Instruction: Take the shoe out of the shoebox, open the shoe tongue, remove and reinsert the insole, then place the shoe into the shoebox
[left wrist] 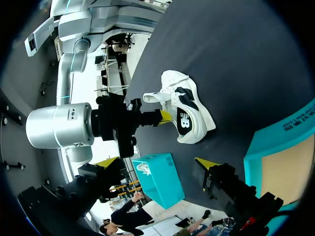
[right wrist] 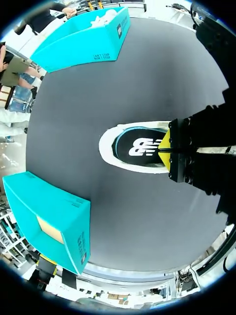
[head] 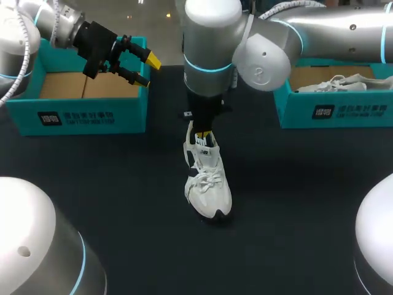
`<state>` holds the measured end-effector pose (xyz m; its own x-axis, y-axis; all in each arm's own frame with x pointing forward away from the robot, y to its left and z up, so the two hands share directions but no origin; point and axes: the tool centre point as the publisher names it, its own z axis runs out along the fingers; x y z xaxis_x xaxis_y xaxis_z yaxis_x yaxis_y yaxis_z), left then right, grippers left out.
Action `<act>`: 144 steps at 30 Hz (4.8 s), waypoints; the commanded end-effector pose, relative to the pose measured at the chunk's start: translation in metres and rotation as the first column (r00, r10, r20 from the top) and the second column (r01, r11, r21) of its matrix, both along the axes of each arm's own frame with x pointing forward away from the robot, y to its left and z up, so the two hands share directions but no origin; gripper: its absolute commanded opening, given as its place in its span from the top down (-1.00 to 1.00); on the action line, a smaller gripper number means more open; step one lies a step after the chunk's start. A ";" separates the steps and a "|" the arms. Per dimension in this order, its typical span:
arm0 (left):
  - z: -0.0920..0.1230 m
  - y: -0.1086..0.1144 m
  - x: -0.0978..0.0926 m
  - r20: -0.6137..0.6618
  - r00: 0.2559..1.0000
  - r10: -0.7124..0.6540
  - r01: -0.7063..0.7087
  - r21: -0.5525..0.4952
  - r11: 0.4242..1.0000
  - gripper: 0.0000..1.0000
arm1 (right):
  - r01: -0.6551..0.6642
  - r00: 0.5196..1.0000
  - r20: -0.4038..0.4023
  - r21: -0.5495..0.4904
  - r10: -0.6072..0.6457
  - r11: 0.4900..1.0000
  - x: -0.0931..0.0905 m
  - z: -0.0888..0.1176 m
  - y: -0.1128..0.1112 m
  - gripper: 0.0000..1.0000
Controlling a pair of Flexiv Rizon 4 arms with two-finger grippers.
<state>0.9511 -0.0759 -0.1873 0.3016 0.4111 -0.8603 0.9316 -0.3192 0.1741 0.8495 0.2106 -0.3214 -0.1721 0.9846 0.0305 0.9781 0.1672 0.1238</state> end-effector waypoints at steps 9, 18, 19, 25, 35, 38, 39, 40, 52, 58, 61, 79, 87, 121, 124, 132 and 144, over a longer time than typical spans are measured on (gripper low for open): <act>0.000 0.000 0.000 0.001 1.000 -0.001 0.001 0.003 1.000 -1.00 | 0.006 1.000 -0.030 0.002 -0.005 1.000 -0.003 -0.036 0.003 1.00; 0.000 0.000 0.000 0.001 1.000 -0.001 0.001 0.003 1.000 -1.00 | 0.014 0.996 -0.082 -0.016 -0.016 1.000 -0.011 -0.053 -0.001 1.00; 0.000 0.000 0.000 0.001 1.000 -0.001 0.001 0.003 1.000 -1.00 | 0.015 0.996 -0.087 -0.016 -0.016 1.000 -0.011 -0.056 -0.001 1.00; 0.000 0.000 0.000 0.001 1.000 -0.001 0.001 0.003 1.000 -1.00 | 0.021 0.994 -0.109 -0.012 -0.022 1.000 -0.012 -0.071 -0.002 1.00; 0.000 0.000 0.000 0.001 1.000 -0.001 0.001 0.003 1.000 -1.00 | 0.014 0.989 -0.148 -0.024 -0.018 1.000 -0.012 -0.087 -0.005 1.00; 0.000 0.000 0.000 0.001 1.000 -0.001 0.001 0.003 1.000 -1.00 | 0.012 0.989 -0.144 -0.029 -0.016 1.000 -0.014 -0.082 -0.005 1.00; 0.000 0.000 0.000 0.001 1.000 -0.001 0.001 0.003 1.000 -1.00 | 0.014 0.991 -0.134 -0.033 -0.018 0.999 -0.013 -0.079 -0.006 1.00; 0.000 0.000 0.000 0.001 1.000 -0.001 0.001 0.003 1.000 -1.00 | 0.016 0.992 -0.123 -0.042 -0.021 0.999 -0.013 -0.074 -0.007 1.00; 0.000 0.000 0.000 0.001 1.000 -0.001 0.001 0.003 1.000 -1.00 | 0.030 1.000 -0.003 -0.115 -0.030 0.993 0.012 -0.063 -0.018 1.00; 0.000 0.000 0.000 0.001 1.000 -0.001 0.001 0.003 1.000 -1.00 | 0.028 0.999 0.035 -0.121 -0.024 0.992 0.022 -0.075 -0.014 1.00; 0.000 0.000 0.000 0.001 1.000 -0.001 0.001 0.003 1.000 -1.00 | 0.012 1.000 0.023 -0.118 -0.010 0.993 0.024 -0.081 -0.008 1.00; 0.000 0.000 0.000 0.001 1.000 -0.001 0.001 0.003 1.000 -1.00 | 0.047 0.991 0.132 -0.159 -0.026 0.986 0.023 -0.055 -0.011 1.00; 0.000 0.000 0.000 0.001 1.000 -0.001 0.001 0.003 1.000 -1.00 | 0.069 0.975 0.220 -0.189 -0.026 0.980 0.043 -0.059 -0.010 1.00; 0.000 0.000 0.000 0.001 1.000 -0.001 0.001 0.003 1.000 -1.00 | -0.012 0.999 -0.032 -0.048 0.010 0.999 0.022 -0.052 -0.011 1.00; 0.000 0.000 0.000 0.001 1.000 -0.001 0.001 0.003 1.000 -1.00 | -0.024 0.994 -0.109 -0.010 0.023 1.000 0.019 -0.048 -0.013 1.00; 0.000 0.000 0.000 0.001 1.000 -0.001 0.001 0.003 1.000 -1.00 | 0.007 0.976 -0.217 0.014 -0.004 1.000 0.007 -0.041 -0.012 1.00; 0.000 0.000 0.000 0.001 1.000 -0.001 0.001 0.003 1.000 -1.00 | 0.025 0.958 -0.287 -0.011 -0.027 1.000 -0.009 -0.027 -0.007 1.00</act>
<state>0.9511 -0.0759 -0.1873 0.3016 0.4110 -0.8603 0.9316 -0.3192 0.1741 0.8404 0.1999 -0.3524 -0.1319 0.9882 0.0783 0.9761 0.1432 -0.1633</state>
